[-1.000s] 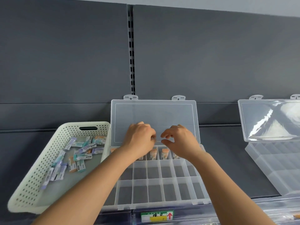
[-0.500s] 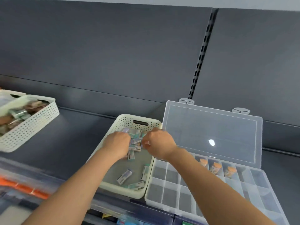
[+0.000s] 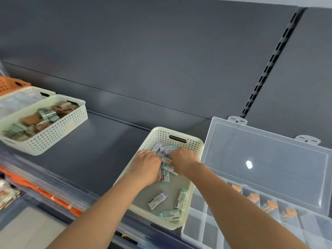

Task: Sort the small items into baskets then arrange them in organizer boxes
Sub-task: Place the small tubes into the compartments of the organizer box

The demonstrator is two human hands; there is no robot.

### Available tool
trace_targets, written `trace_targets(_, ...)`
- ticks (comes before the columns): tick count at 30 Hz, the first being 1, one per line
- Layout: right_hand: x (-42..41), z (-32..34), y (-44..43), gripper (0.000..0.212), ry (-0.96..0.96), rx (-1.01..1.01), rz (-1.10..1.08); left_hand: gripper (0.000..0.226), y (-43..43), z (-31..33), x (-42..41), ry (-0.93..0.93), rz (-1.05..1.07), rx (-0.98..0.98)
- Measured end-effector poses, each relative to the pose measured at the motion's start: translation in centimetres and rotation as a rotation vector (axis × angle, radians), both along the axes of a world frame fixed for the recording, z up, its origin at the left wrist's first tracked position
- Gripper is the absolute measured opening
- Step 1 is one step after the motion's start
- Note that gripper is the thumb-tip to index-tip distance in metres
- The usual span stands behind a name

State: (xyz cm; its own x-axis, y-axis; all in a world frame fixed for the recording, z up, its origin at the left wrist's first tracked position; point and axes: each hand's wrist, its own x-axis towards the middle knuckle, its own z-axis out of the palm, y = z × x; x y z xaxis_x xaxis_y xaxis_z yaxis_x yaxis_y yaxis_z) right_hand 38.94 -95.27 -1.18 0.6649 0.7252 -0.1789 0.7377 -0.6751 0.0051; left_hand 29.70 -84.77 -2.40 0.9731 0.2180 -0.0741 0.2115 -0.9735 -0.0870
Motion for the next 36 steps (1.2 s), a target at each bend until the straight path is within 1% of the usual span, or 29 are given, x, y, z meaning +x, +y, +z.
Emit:
trace_targets(3,0.0,-0.4,0.6,0.017,-0.036,0.006,0.003,0.053,0.1,-0.1,0.1,0.007,-0.005,-0.066)
trace_targets(6,0.1,-0.8,0.7,0.019,0.005,0.030,0.019,0.065,-0.1,0.0,0.1,0.010,0.029,-0.141)
trace_targets(7,0.2,-0.8,0.7,0.019,0.016,0.044,0.021,0.065,-0.2,0.1,0.1,0.007,0.042,-0.152)
trace_targets(8,0.3,-0.9,0.7,0.021,0.027,0.054,0.024,0.060,-0.3,0.3,0.1,-0.004,0.050,-0.162)
trace_targets(11,0.2,-1.0,0.8,0.022,0.041,0.025,0.051,0.022,-0.3,0.9,-0.1,-0.050,0.049,-0.245)
trace_targets(12,0.2,-1.1,0.9,0.021,0.033,0.011,0.062,0.017,-0.3,1.1,-0.2,-0.050,0.064,-0.281)
trace_targets(15,0.2,-1.2,0.9,0.023,0.022,0.026,0.056,0.017,0.0,1.6,-0.5,-0.071,0.126,-0.396)
trace_targets(17,0.2,-0.8,0.8,0.022,0.052,0.064,0.028,0.020,0.1,2.2,-0.6,-0.109,0.146,-0.446)
trace_targets(19,0.3,-0.3,0.4,0.020,0.112,0.134,-0.016,0.029,0.2,3.1,-0.7,-0.154,0.147,-0.440)
trace_targets(21,0.4,0.7,-0.4,0.022,0.182,0.269,-0.072,0.034,0.0,4.0,-0.6,-0.183,0.134,-0.391)
trace_targets(24,0.6,2.7,-2.4,0.025,0.178,0.515,-0.128,0.023,-0.9,5.7,-0.2,-0.253,0.108,-0.377)
trace_targets(26,0.9,4.0,-4.5,0.023,0.123,0.668,-0.167,0.014,-2.1,6.8,0.4,-0.336,0.084,-0.448)
trace_targets(28,1.2,5.3,-7.2,0.021,0.065,0.779,-0.190,0.003,-3.8,7.8,1.1,-0.425,0.059,-0.530)
trace_targets(32,1.4,7.1,-13.1,0.022,-0.017,0.856,-0.258,0.004,-8.4,8.9,2.8,-0.524,-0.048,-0.619)
trace_targets(34,1.3,7.6,-16.2,0.021,-0.045,0.881,-0.326,0.005,-10.8,8.9,3.7,-0.528,-0.116,-0.663)
trace_targets(36,1.2,7.9,-19.3,0.015,-0.066,0.906,-0.392,0.003,-13.3,8.8,4.7,-0.500,-0.178,-0.704)
